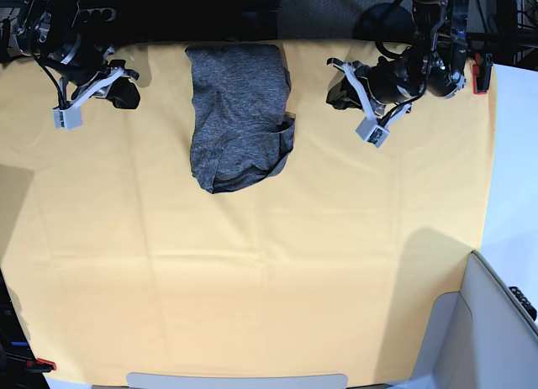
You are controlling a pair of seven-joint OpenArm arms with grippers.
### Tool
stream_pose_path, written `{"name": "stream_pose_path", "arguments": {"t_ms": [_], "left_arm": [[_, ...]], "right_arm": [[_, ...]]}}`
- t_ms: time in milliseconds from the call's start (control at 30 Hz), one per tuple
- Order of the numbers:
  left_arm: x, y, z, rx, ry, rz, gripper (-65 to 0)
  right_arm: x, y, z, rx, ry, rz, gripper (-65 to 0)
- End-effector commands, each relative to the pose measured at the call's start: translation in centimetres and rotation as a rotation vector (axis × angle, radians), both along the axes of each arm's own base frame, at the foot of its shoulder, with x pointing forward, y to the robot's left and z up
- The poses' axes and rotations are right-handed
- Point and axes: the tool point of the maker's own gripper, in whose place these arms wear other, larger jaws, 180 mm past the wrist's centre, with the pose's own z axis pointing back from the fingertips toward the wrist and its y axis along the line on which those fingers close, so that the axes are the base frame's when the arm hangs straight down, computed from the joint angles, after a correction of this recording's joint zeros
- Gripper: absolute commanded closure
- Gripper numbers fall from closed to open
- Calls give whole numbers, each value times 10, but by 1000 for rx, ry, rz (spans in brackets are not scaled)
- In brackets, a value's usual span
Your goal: Fold the T-shirt properly
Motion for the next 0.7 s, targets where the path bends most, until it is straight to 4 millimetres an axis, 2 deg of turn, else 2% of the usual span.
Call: {"name": "stream_pose_path", "arguments": {"t_ms": [0,100,167,300,400,433,533,633,667], "left_arm": [[0,10,12,6,-45,29,-2],[-31,37,9,46,-1,103,-2],[-58,52,-1,69,64,149,-2],[-106,63,-17,47,137,272,-2],[-146,64,-46,27,274,346,-2],[-161,65,-62,24,336,366,-2],[-204,66,-109,0,513,460,-2],[-214,64,-154,-40,585,591,-2],[-223,63,-171,-47,629,638,-2]], "right_arm": [[-8,-5,1,-26,9,16,-10],[-38,-13,-16,-65,106,19,-10],[-60,-29,-28,-153,186,21,-10],[-112,-69,-56,-409,375,15,-11],[-154,-87,-90,-556,551,0,-11],[-165,-88,-105,-583,596,-6,-11],[-197,-74,-155,-568,703,8,-11],[-231,-56,-214,-466,826,-4,-11],[-246,-46,-236,-414,879,-17,-11]]}}
